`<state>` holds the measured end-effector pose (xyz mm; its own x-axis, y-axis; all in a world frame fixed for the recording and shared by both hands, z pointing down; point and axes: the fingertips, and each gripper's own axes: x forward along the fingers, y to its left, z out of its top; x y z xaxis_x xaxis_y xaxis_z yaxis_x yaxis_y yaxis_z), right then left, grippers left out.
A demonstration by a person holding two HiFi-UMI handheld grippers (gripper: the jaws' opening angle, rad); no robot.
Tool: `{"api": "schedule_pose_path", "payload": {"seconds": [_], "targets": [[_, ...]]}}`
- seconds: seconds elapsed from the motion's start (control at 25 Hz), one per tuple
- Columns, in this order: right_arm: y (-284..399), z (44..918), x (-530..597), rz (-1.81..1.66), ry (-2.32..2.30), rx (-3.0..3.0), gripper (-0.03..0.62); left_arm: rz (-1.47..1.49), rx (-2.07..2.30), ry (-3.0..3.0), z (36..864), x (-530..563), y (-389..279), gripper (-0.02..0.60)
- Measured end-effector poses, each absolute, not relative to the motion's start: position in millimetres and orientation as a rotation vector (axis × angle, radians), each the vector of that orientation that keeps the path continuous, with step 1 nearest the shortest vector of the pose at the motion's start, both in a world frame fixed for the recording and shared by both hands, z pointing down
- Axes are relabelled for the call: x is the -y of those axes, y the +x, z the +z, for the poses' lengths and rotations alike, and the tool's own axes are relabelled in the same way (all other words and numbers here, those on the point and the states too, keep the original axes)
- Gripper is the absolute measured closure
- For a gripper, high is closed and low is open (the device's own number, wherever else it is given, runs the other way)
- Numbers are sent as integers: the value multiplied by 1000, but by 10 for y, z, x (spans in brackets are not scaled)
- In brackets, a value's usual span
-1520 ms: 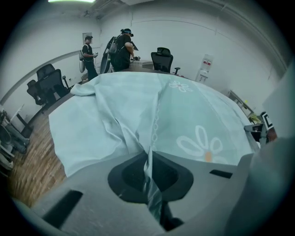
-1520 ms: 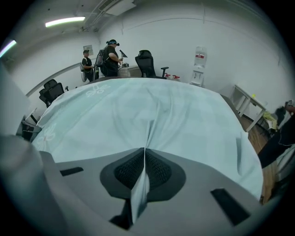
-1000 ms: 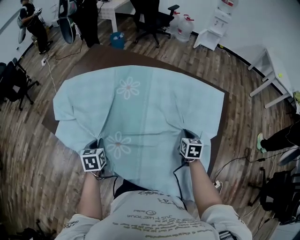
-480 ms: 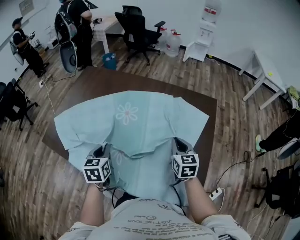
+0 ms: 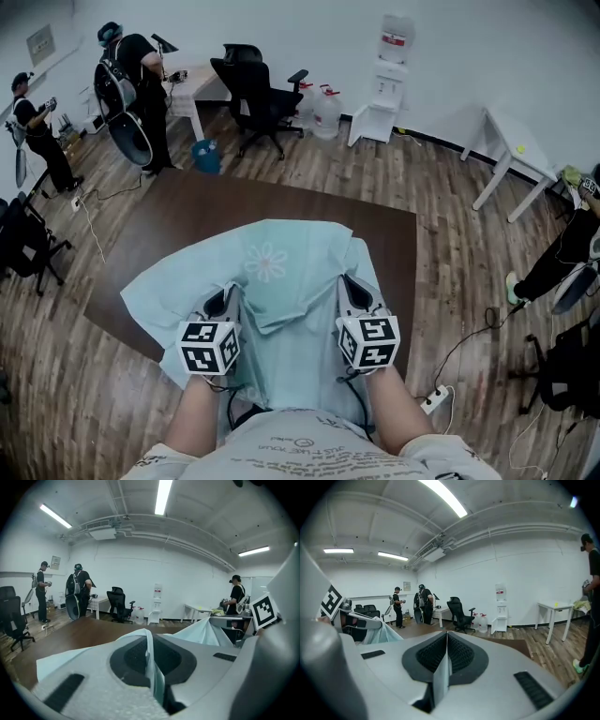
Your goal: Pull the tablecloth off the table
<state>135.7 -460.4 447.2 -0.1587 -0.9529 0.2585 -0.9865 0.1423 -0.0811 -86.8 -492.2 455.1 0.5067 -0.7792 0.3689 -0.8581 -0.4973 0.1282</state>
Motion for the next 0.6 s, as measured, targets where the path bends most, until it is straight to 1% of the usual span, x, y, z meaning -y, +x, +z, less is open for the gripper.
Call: {"api": "schedule_pose_path", "payload": {"seconds": [0.32, 0.6], "targets": [[1122, 3761, 4750, 162, 1984, 2335, 579, 312, 1266, 2572, 4165, 5030, -475, 566], [1050, 3665, 4713, 136, 2002, 2333, 579, 297, 1134, 2705, 3945, 5009, -28, 566]]}}
